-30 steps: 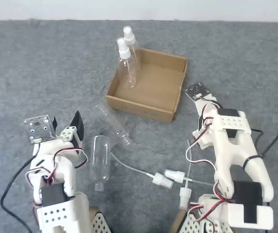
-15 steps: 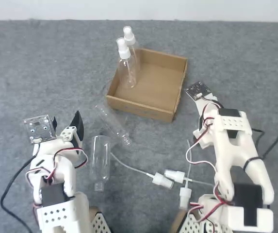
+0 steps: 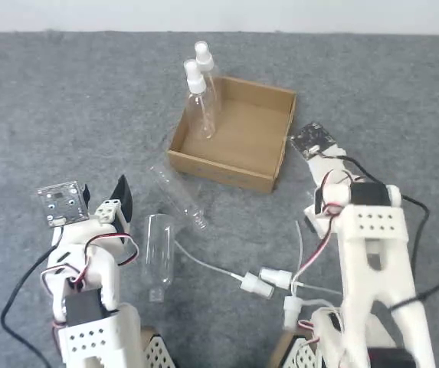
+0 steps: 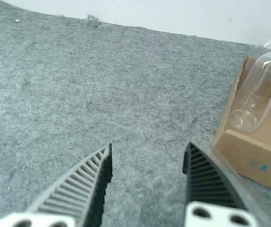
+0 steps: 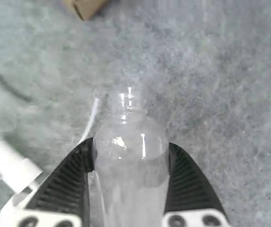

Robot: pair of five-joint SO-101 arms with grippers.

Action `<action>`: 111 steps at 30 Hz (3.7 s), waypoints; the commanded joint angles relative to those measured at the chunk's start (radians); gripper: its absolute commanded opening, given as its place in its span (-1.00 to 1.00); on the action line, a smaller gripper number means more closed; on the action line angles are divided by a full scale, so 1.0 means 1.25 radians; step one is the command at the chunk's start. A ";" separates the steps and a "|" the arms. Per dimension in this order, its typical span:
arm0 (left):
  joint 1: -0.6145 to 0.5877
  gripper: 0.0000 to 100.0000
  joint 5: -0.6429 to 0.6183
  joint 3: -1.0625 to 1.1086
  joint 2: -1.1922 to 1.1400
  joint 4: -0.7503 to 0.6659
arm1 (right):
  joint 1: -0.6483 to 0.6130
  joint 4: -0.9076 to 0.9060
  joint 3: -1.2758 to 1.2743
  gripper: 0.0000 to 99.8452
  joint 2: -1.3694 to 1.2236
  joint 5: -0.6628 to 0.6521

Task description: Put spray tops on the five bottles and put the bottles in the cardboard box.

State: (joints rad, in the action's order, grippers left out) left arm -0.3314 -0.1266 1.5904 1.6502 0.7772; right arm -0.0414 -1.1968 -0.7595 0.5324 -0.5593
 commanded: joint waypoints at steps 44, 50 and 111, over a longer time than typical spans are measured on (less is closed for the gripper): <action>-0.002 -0.54 0.009 -0.007 0.006 -0.026 | -0.213 0.176 -0.295 -0.97 0.597 0.476; -0.002 -0.54 0.009 -0.007 0.006 -0.026 | -0.213 0.236 -0.398 -0.97 0.693 0.476; 0.193 -0.54 0.206 -0.370 0.000 0.220 | 0.129 0.354 -0.601 -0.97 1.028 0.597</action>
State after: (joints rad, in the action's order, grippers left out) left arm -0.1826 0.0575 1.2221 1.6579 1.0457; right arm 0.0184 -0.8055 -1.5436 1.7967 0.1757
